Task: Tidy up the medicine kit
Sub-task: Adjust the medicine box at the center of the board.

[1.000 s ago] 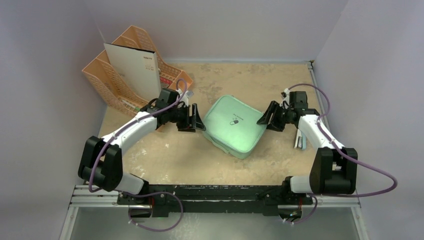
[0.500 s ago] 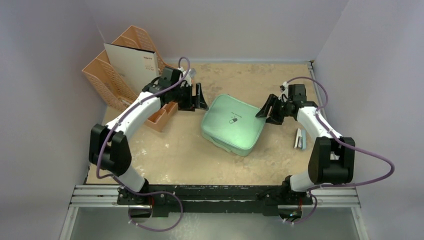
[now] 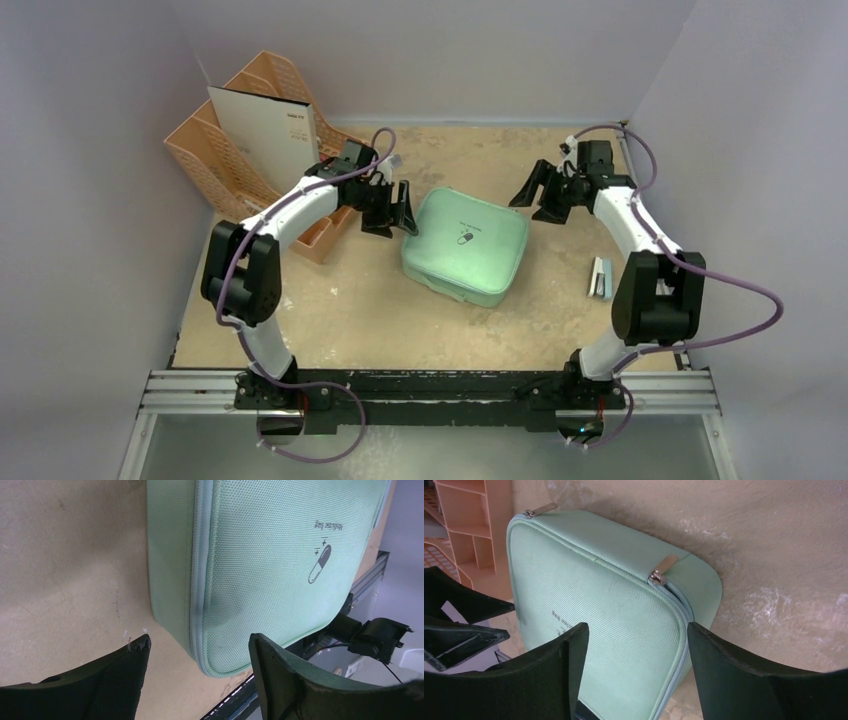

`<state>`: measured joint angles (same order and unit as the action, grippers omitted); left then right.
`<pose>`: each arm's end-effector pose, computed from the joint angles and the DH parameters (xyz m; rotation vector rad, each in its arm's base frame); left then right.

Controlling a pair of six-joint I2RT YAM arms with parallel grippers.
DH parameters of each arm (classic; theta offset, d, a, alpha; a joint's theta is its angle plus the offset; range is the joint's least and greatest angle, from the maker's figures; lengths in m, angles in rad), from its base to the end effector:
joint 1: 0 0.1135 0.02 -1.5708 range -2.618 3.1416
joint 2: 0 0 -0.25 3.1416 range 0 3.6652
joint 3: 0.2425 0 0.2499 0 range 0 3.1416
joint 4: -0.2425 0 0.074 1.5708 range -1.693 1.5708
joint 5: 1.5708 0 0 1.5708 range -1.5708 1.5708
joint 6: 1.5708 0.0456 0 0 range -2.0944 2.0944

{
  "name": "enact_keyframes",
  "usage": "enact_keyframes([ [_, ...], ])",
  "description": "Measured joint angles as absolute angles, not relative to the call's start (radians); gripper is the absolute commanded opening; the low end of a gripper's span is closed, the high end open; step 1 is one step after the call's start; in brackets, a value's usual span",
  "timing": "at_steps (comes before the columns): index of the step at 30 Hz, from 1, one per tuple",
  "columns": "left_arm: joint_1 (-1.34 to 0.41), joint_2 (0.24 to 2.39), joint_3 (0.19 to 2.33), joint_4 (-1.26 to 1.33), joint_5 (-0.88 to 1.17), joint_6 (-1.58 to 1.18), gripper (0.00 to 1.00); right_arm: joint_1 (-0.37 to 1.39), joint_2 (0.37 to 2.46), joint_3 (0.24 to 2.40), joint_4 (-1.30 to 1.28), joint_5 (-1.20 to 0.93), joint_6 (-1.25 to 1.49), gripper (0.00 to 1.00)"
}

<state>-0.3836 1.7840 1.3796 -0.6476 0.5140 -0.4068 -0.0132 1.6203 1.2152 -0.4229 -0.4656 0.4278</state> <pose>0.3402 -0.1615 0.2188 0.1575 2.7114 -0.9340 0.3568 0.0158 0.2382 0.3093 2.3955 0.7509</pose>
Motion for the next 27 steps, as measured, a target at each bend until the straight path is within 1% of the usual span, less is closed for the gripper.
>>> enact_keyframes([
  [3,-0.384,1.801,1.378,-0.626,0.557,-0.42,0.65,-0.013,1.58,1.218,-0.469,-0.46,0.426,0.82],
  [6,-0.384,1.818,1.376,-0.599,0.596,-0.435,0.61,-0.013,1.517,1.197,-0.495,-0.454,0.429,0.82],
  [9,-0.384,1.834,1.376,-0.581,0.631,-0.439,0.55,-0.013,1.423,1.132,-0.508,-0.454,0.449,0.79],
  [15,-0.384,1.835,1.319,-0.548,0.675,-0.444,0.45,-0.007,1.226,0.954,-0.537,-0.432,0.495,0.72],
  [20,-0.386,1.818,1.251,-0.497,0.694,-0.457,0.39,0.017,1.11,0.795,-0.523,-0.434,0.542,0.62],
  [23,-0.4,1.773,1.183,-0.447,0.693,-0.48,0.34,0.02,1.092,0.738,-0.506,-0.44,0.561,0.57],
  [27,-0.427,1.679,1.047,-0.353,0.691,-0.546,0.31,0.02,1.115,0.717,-0.464,-0.434,0.551,0.48],
])
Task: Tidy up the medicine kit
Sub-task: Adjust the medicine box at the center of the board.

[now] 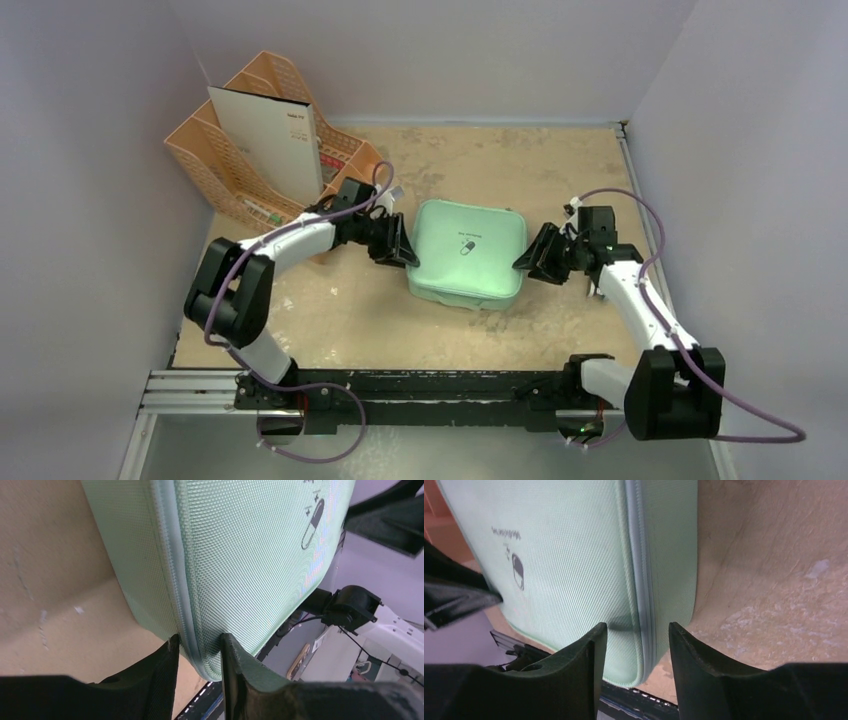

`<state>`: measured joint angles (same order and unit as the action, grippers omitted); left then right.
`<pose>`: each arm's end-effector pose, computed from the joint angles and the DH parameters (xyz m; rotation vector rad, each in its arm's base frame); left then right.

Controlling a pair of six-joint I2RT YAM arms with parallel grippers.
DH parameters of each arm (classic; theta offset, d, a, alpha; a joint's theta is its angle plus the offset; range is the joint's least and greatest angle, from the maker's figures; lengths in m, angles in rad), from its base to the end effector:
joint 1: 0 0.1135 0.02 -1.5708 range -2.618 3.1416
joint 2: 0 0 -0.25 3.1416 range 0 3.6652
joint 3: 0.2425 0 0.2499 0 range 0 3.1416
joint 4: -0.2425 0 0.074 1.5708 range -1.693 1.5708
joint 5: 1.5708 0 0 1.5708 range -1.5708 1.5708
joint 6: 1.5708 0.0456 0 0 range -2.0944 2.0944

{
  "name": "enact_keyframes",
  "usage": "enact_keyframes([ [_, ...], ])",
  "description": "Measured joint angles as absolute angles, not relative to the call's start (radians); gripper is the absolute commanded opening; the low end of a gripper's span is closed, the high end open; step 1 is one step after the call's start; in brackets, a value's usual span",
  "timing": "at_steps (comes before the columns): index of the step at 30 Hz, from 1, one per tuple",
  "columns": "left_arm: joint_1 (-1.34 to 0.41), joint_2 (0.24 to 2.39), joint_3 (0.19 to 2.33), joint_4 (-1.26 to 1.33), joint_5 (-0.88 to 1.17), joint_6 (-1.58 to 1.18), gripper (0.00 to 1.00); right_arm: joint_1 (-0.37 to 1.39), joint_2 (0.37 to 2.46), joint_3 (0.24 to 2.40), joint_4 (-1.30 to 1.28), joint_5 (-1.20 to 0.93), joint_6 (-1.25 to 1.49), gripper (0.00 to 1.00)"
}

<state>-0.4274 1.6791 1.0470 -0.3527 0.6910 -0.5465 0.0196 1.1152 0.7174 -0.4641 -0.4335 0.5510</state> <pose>0.2961 -0.1668 0.1762 0.1311 2.6935 -1.2313 0.2316 0.0237 0.2118 0.4544 2.4363 0.7792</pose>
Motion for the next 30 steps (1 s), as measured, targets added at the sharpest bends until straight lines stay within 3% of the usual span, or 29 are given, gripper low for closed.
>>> enact_keyframes([
  [6,-0.493,1.608,0.95,-0.282,0.67,-0.638,0.3,0.02,1.265,0.771,-0.415,-0.44,0.483,0.37],
  [13,-0.607,1.605,0.933,-0.202,0.594,-0.749,0.32,0.003,1.432,0.914,-0.284,-0.426,0.414,0.37],
  [19,-0.734,1.623,0.933,-0.092,0.549,-0.82,0.37,0.003,1.616,1.041,-0.144,-0.455,0.406,0.43],
  [24,-0.775,1.676,0.973,-0.054,0.545,-0.826,0.45,0.013,1.737,1.219,-0.166,-0.463,0.402,0.59],
  [30,-0.773,1.651,1.013,-0.123,0.496,-0.791,0.51,0.022,1.724,1.352,-0.259,-0.403,0.366,0.65],
])
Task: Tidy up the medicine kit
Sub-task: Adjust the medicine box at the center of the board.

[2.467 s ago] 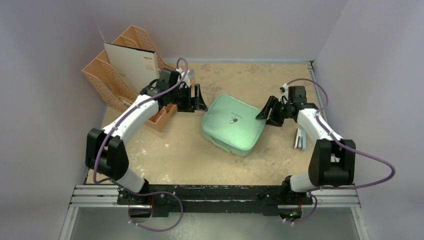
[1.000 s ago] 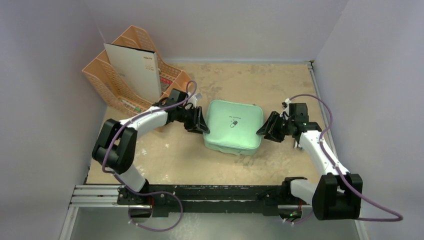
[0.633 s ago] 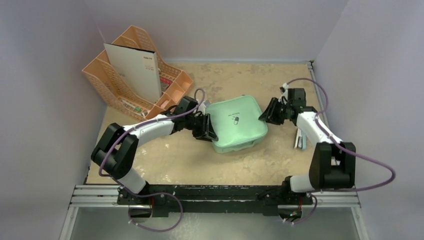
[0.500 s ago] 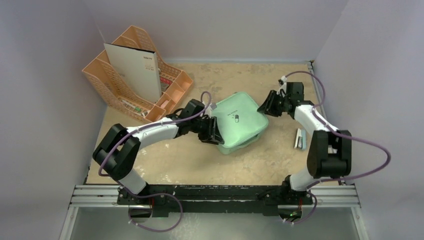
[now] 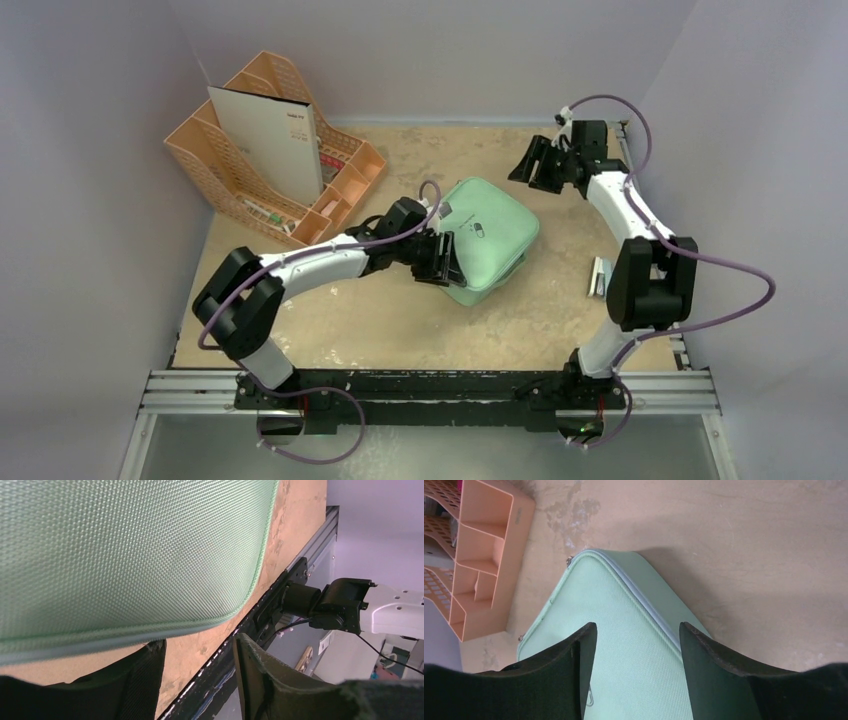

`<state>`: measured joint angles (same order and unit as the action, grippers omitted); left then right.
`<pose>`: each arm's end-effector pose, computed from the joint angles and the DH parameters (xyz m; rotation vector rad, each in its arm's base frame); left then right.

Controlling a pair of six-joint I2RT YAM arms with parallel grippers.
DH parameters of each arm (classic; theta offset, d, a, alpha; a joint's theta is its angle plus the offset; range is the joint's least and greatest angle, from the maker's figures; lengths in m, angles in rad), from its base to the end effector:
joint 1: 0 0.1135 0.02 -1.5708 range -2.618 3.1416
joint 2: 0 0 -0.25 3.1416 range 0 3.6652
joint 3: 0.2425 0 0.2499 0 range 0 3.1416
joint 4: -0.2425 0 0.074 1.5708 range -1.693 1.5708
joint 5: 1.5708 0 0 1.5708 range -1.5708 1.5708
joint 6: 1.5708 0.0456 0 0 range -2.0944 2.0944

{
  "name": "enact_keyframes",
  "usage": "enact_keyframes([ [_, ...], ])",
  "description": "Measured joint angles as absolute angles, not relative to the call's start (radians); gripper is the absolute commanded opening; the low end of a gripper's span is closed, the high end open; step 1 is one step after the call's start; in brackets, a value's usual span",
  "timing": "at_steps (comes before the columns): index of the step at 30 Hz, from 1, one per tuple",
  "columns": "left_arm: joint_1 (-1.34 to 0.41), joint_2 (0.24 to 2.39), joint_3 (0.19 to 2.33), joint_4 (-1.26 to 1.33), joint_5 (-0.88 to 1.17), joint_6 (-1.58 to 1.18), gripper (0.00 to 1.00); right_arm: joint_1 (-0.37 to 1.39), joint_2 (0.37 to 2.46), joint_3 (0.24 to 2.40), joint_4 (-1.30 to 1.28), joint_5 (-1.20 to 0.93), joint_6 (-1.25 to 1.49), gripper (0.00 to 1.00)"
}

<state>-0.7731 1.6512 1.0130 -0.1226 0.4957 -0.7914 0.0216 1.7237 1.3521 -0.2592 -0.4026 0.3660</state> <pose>0.2377 -0.2623 0.1877 0.2598 2.6181 -1.2599 0.3991 0.0265 0.2600 0.1529 2.2153 0.6584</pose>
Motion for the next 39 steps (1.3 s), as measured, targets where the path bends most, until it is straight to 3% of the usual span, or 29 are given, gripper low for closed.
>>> enact_keyframes([
  [6,-0.771,1.577,1.09,-0.25,0.439,-0.727,0.54,0.022,1.618,1.336,-0.401,-0.338,0.385,0.63],
  [11,-0.74,1.504,1.177,-0.365,0.387,-0.643,0.54,0.028,1.462,1.188,-0.485,-0.298,0.436,0.67],
  [20,-0.512,1.536,1.245,-0.443,0.323,-0.472,0.56,0.059,1.171,0.948,-0.517,-0.287,0.57,0.71],
  [27,-0.459,1.704,1.283,-0.449,0.351,-0.422,0.55,0.072,1.162,0.823,-0.425,-0.321,0.628,0.68],
  [33,-0.454,1.741,1.267,-0.426,0.429,-0.425,0.39,0.072,1.187,0.768,-0.321,-0.397,0.636,0.58],
  [39,-0.444,1.731,1.179,-0.342,0.509,-0.446,0.35,0.072,1.29,0.834,-0.302,-0.405,0.613,0.53],
])
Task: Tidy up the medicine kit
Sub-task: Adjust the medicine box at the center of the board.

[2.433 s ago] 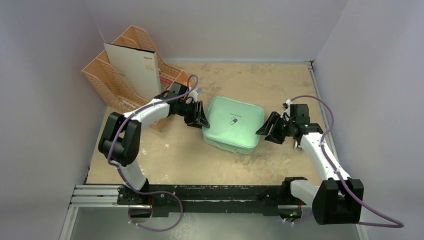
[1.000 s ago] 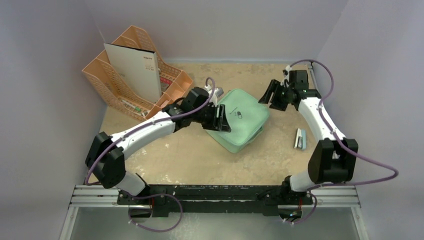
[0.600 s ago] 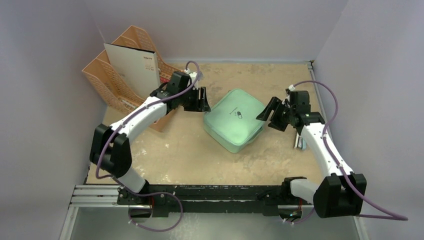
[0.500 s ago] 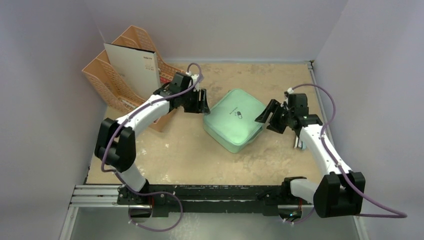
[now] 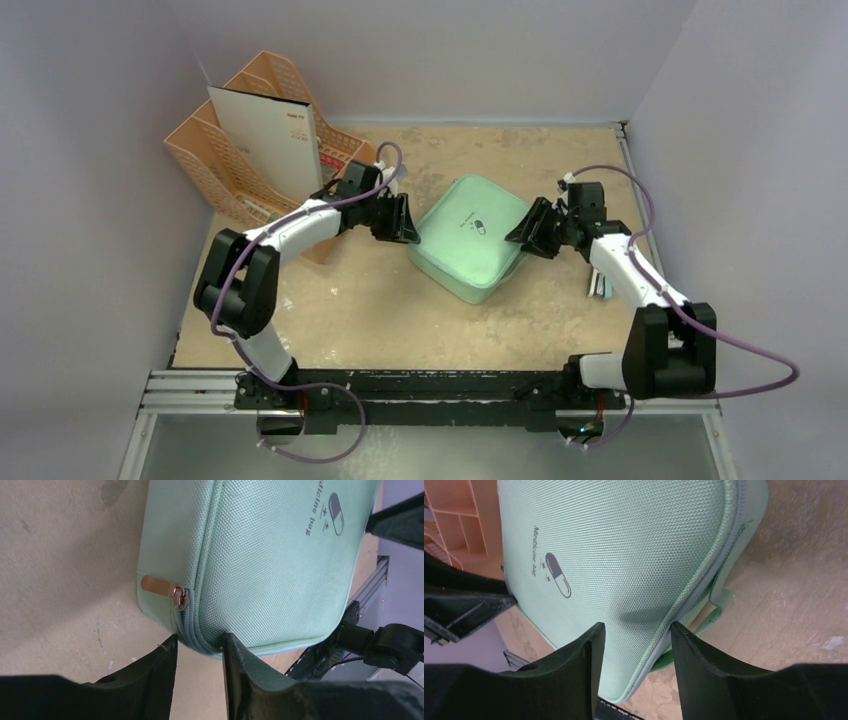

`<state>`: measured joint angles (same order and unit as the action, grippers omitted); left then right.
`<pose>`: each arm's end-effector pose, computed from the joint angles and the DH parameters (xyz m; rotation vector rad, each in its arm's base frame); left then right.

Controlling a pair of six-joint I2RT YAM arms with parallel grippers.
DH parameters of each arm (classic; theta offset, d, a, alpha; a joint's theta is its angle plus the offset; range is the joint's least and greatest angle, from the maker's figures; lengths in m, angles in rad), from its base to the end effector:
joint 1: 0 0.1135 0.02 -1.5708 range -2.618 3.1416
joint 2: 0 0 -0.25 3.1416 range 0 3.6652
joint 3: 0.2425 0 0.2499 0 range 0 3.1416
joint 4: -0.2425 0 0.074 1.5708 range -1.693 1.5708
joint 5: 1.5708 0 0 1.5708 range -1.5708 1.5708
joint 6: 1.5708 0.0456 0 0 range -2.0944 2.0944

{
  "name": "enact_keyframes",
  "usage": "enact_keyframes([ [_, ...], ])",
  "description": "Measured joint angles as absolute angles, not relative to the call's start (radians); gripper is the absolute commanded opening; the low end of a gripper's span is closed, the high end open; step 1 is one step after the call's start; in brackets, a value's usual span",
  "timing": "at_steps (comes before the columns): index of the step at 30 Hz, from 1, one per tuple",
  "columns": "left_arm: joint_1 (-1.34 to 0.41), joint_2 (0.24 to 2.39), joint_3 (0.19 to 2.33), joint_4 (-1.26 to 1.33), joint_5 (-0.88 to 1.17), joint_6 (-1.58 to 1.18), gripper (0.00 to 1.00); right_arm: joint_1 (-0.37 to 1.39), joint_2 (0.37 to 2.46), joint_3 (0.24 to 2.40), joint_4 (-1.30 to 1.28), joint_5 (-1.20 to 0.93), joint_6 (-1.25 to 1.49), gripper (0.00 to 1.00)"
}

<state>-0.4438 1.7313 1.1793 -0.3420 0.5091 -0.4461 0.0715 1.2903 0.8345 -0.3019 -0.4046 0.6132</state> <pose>0.3239 -0.1786 0.1954 0.2323 2.5690 -0.9924 0.2772 0.0379 0.2212 0.4352 2.3543 0.8055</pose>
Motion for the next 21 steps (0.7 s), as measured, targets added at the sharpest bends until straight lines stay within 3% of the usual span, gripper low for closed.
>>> enact_keyframes([
  [8,-0.47,1.656,1.031,-0.192,0.556,-0.519,0.35,0.067,1.467,0.989,-0.3,-0.373,0.524,0.54],
  [15,-0.596,1.658,1.017,-0.136,0.582,-0.549,0.39,0.053,1.595,1.133,-0.288,-0.329,0.404,0.64],
  [21,-0.641,1.655,1.063,-0.184,0.554,-0.543,0.41,0.054,1.628,1.28,-0.438,-0.213,0.352,0.66],
])
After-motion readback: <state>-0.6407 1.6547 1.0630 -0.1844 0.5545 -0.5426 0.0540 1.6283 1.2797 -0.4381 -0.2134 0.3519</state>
